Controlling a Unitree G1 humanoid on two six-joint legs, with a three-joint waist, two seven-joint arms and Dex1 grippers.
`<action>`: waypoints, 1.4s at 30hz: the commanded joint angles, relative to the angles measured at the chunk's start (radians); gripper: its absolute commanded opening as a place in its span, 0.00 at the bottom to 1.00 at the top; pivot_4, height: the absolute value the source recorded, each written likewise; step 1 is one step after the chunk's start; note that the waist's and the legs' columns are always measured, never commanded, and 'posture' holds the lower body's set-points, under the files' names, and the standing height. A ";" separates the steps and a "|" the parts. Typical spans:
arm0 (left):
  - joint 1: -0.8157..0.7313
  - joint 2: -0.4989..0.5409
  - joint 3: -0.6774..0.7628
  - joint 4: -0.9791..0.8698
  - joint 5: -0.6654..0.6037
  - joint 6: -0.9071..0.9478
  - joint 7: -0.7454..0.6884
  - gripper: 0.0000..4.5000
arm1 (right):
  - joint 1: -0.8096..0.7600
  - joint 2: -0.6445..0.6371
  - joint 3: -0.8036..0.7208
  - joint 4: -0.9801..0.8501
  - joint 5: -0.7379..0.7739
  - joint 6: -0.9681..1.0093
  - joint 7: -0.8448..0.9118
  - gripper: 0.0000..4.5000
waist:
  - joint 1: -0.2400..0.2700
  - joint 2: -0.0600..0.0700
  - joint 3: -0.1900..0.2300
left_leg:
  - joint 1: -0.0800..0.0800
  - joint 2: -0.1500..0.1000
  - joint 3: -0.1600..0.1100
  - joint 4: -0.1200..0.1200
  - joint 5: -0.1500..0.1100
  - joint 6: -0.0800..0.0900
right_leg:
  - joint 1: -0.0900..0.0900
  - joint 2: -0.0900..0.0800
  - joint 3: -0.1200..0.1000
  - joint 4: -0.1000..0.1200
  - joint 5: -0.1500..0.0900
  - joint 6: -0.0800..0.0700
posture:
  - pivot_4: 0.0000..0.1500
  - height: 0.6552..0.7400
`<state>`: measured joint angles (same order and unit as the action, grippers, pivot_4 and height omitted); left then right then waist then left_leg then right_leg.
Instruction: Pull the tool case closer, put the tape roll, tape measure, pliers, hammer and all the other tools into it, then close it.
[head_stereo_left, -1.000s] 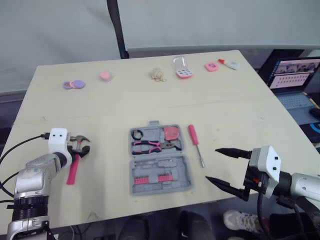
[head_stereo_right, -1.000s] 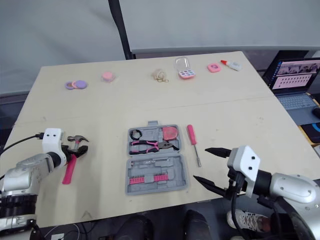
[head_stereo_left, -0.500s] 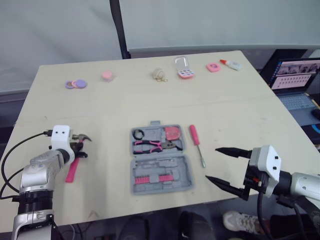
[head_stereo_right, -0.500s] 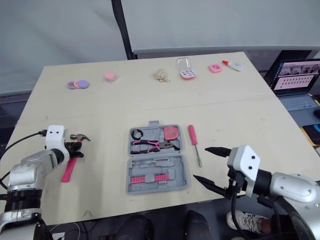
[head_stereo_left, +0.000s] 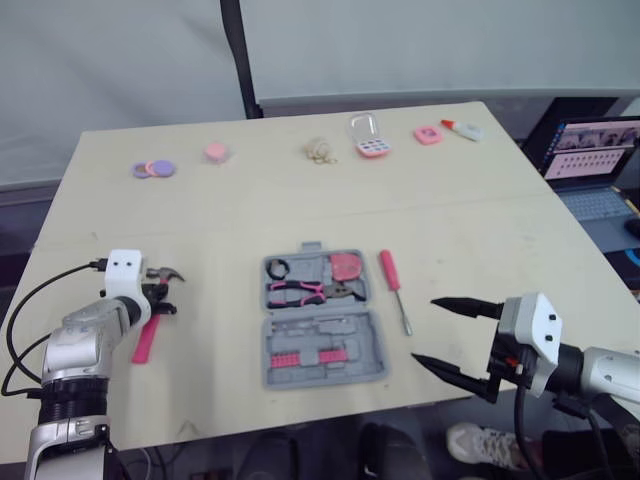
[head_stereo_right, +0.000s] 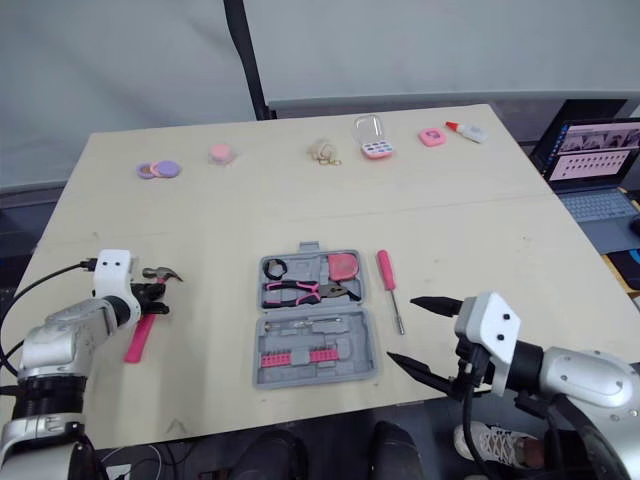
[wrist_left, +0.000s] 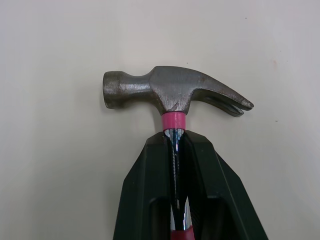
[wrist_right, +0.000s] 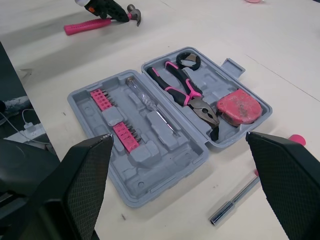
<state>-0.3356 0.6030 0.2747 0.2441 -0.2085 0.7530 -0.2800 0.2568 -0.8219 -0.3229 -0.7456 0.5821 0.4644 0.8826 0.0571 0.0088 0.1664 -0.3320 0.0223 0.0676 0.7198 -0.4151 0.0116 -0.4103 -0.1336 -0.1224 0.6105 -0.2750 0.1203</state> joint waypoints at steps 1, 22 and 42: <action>-0.001 -0.002 -0.026 0.021 0.016 0.001 -0.014 0.01 | -0.013 -0.002 -0.016 -0.033 0.012 -0.006 -0.014 1.00 | 0.000 0.000 0.000 | 0.000 0.000 0.000 0.000 0.000 0.000 | 0.000 0.000 0.000 0.000 0.000 0.000 | 1.00 0.87; 0.034 0.330 -0.126 -0.497 -0.176 0.251 -0.450 0.01 | -0.075 -0.039 0.029 0.030 0.006 -0.023 0.051 1.00 | -0.033 -0.012 0.010 | -0.003 0.001 0.000 -0.002 0.000 0.000 | -0.002 0.001 -0.001 -0.005 0.000 0.000 | 1.00 0.87; -0.107 0.422 -0.470 -0.666 -0.148 0.124 -0.669 0.01 | -0.081 -0.081 0.033 0.063 -0.011 -0.037 0.110 1.00 | -0.030 -0.010 0.012 | -0.004 0.002 0.000 -0.002 0.000 0.000 | -0.002 0.003 -0.001 -0.005 0.000 0.000 | 1.00 0.87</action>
<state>-0.4139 1.0246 -0.1957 -0.4131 -0.3759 0.9059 -0.9343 0.1744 -0.8947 -0.2814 -0.6641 0.5701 0.4425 0.9798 0.0267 -0.0013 0.1786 -0.3356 0.0240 0.0682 0.7175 -0.4155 0.0113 -0.4122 -0.1309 -0.1231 0.6052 -0.2750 0.1203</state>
